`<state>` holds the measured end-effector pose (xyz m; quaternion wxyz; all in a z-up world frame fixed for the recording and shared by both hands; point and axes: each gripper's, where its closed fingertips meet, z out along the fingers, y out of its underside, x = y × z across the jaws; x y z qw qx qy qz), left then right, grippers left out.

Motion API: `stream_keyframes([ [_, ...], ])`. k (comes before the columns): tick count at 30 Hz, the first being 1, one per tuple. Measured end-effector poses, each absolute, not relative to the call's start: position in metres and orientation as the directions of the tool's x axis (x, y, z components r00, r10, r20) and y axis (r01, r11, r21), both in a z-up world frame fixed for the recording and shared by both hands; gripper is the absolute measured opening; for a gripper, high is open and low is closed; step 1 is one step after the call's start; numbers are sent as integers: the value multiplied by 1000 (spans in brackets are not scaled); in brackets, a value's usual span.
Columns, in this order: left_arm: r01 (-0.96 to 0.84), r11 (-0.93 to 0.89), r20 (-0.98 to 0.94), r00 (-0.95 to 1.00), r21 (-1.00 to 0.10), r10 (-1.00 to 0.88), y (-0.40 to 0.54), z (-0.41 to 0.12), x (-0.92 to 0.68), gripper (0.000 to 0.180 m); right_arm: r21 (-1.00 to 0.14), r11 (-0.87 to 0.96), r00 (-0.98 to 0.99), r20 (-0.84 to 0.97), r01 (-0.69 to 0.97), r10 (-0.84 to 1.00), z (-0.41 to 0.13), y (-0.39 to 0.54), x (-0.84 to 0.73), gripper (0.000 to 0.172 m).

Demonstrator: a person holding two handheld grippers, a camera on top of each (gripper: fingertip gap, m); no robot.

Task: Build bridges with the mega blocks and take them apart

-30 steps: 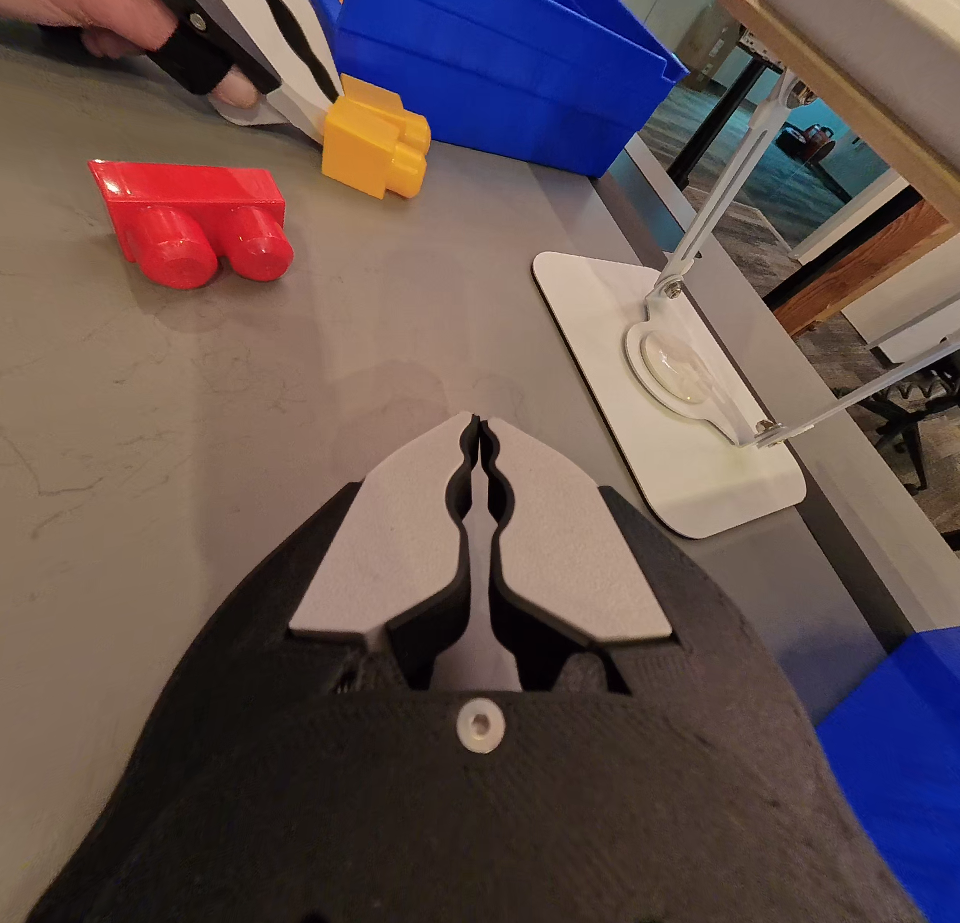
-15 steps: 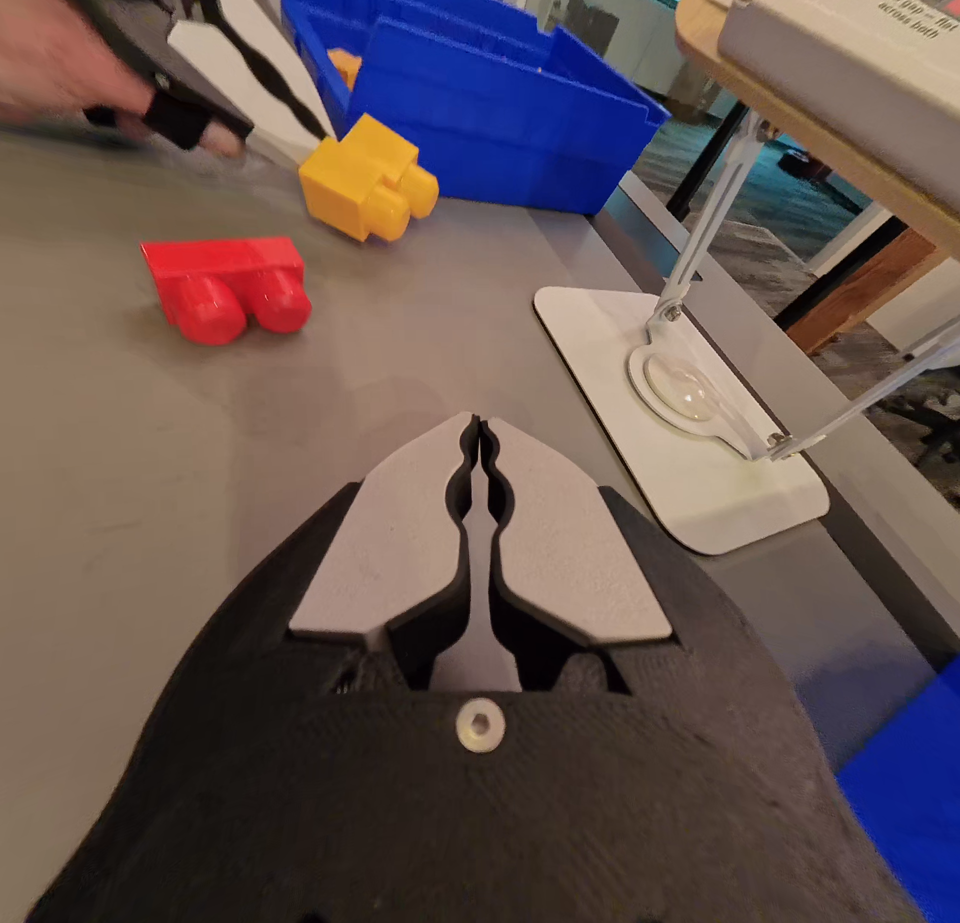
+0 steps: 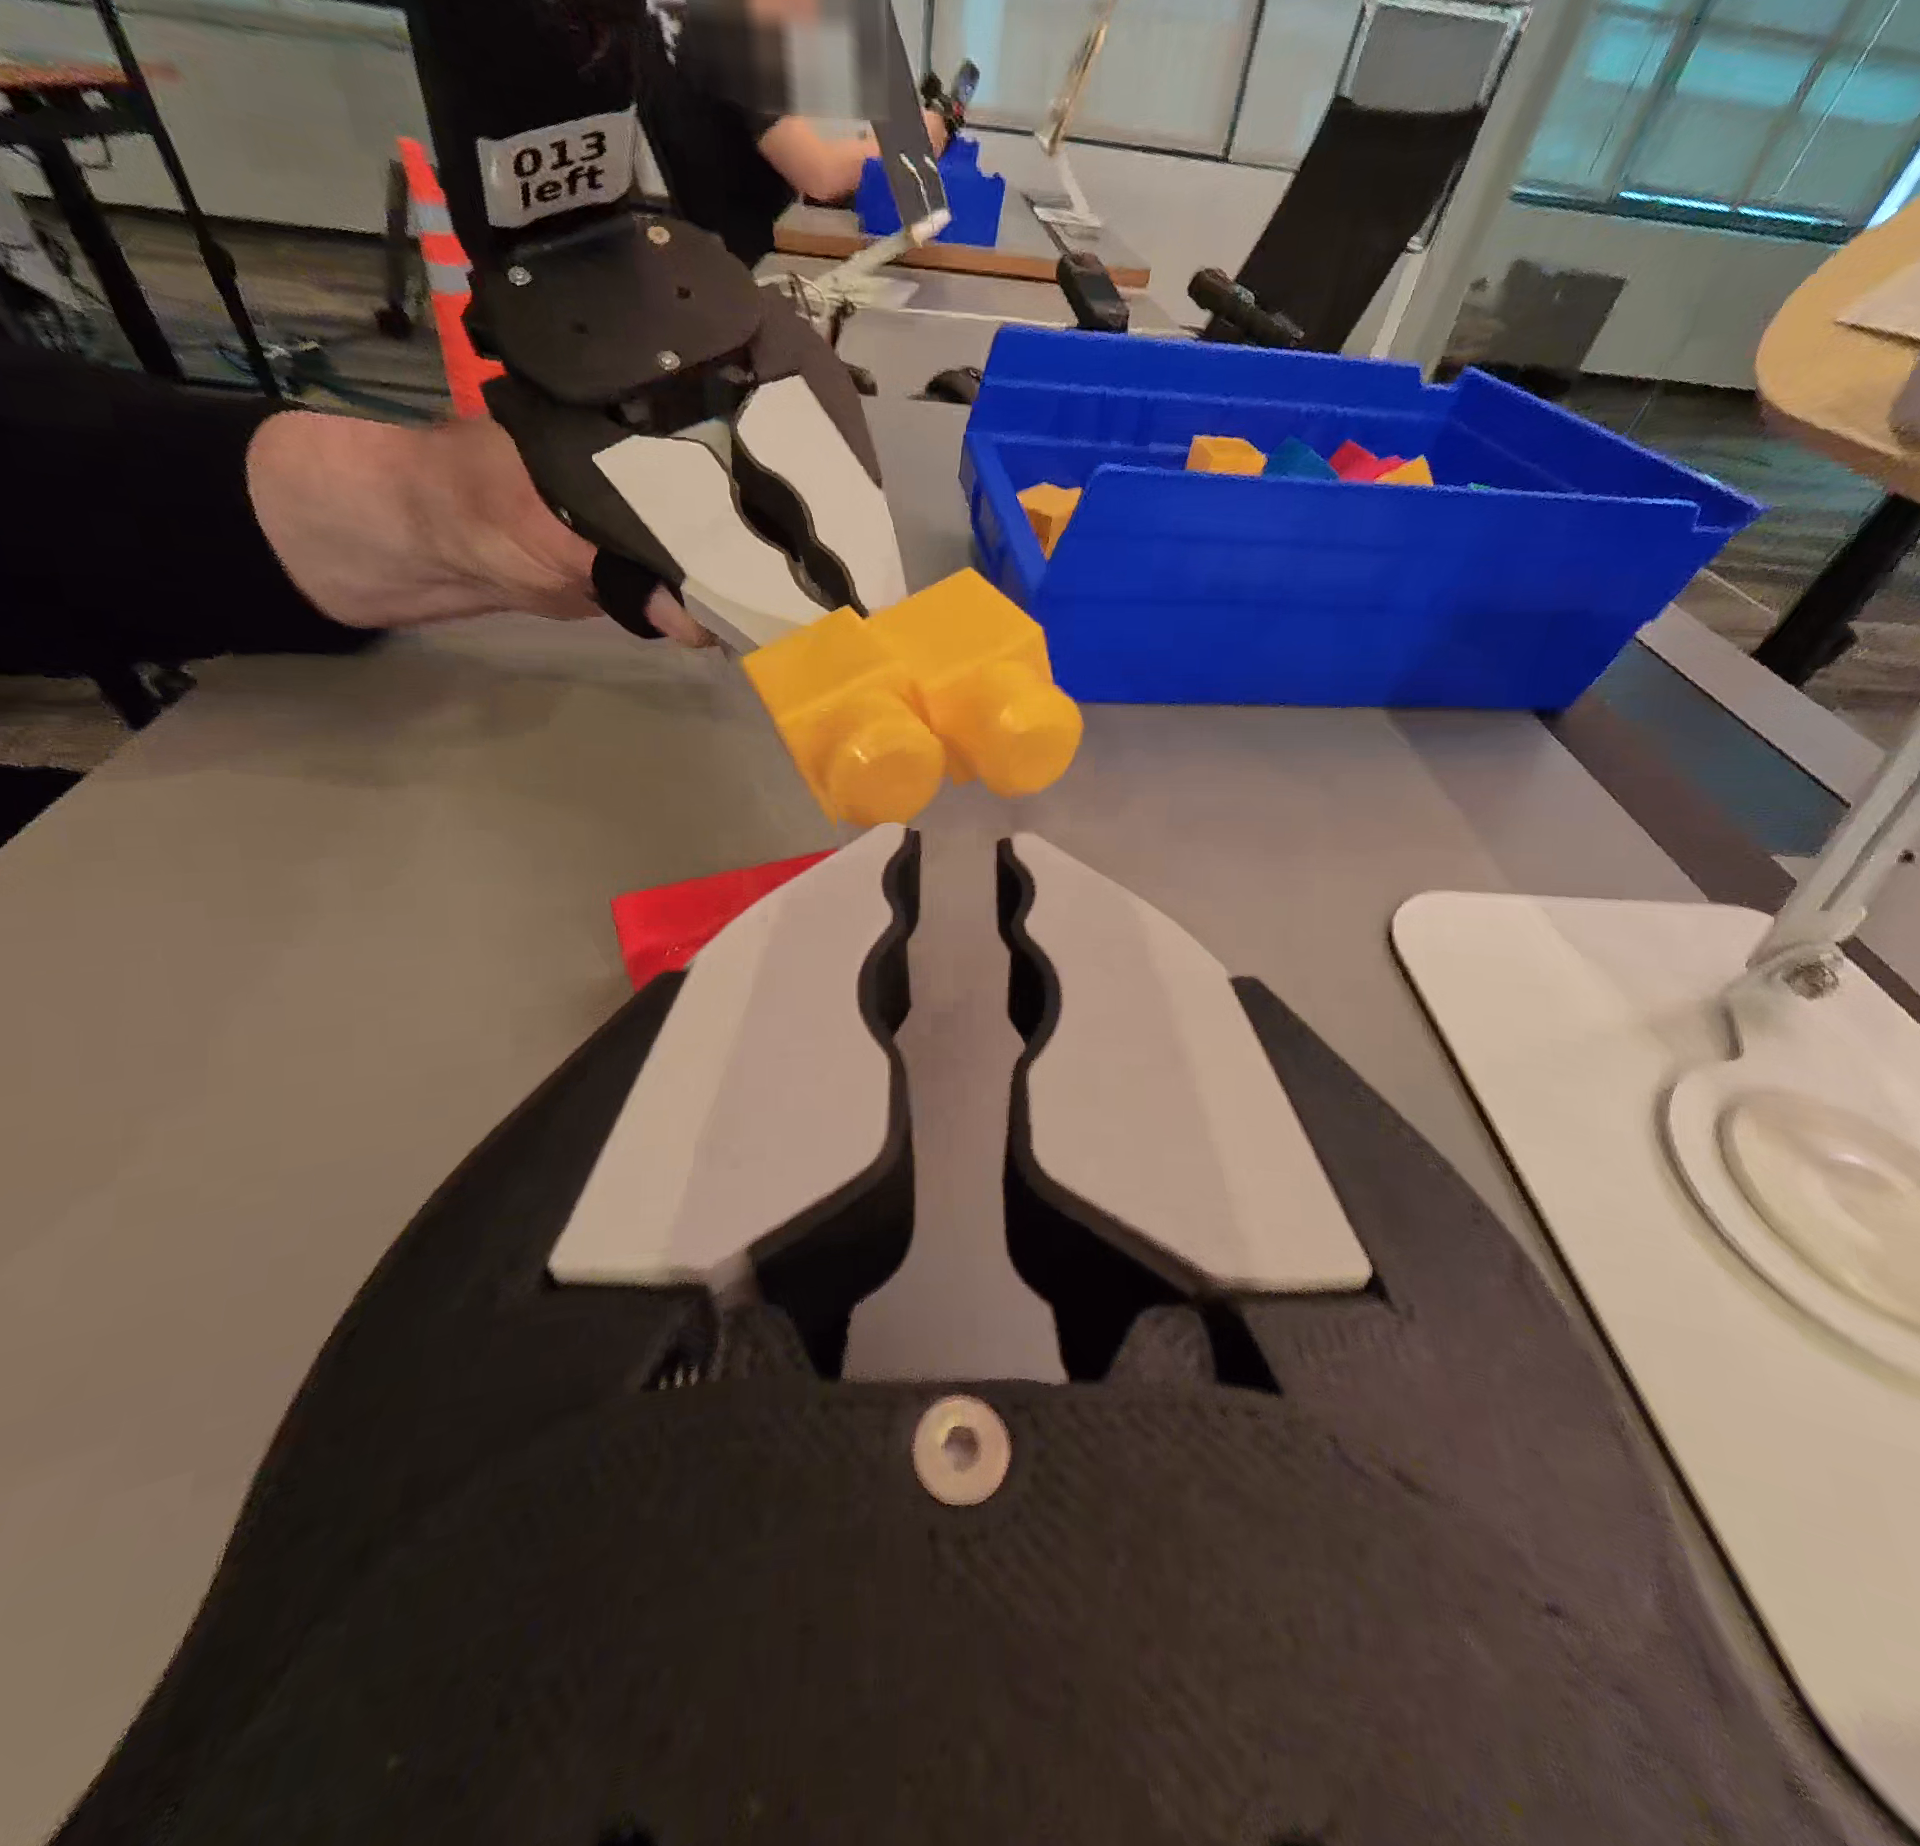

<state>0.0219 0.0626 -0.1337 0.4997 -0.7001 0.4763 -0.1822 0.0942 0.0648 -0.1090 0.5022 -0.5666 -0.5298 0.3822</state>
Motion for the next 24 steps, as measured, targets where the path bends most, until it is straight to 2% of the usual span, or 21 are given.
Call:
stream_keyframes([
  [1,-465,-26,-218,464,-885,-859,61,-126,26,3,-976,68,125,95,207,988,-107,65,92,16],
  [5,-414,35,-219,405,-910,-888,54,-105,39,3,-992,92,54,97,89,994,-82,60,89,22],
  [11,-388,88,-238,358,-917,-903,49,-98,52,3,-993,106,4,106,43,994,-72,55,92,18],
  [17,-357,127,-258,348,-925,-901,47,-94,59,3,-996,62,-38,65,-58,997,-58,49,98,1],
  [20,-288,150,-243,325,-946,-914,41,-84,69,3,-996,86,-48,87,-15,995,-67,42,89,0],
  [24,-301,143,-243,327,-943,-913,43,-88,74,2,-997,50,-44,53,-64,998,-61,41,87,0],
])
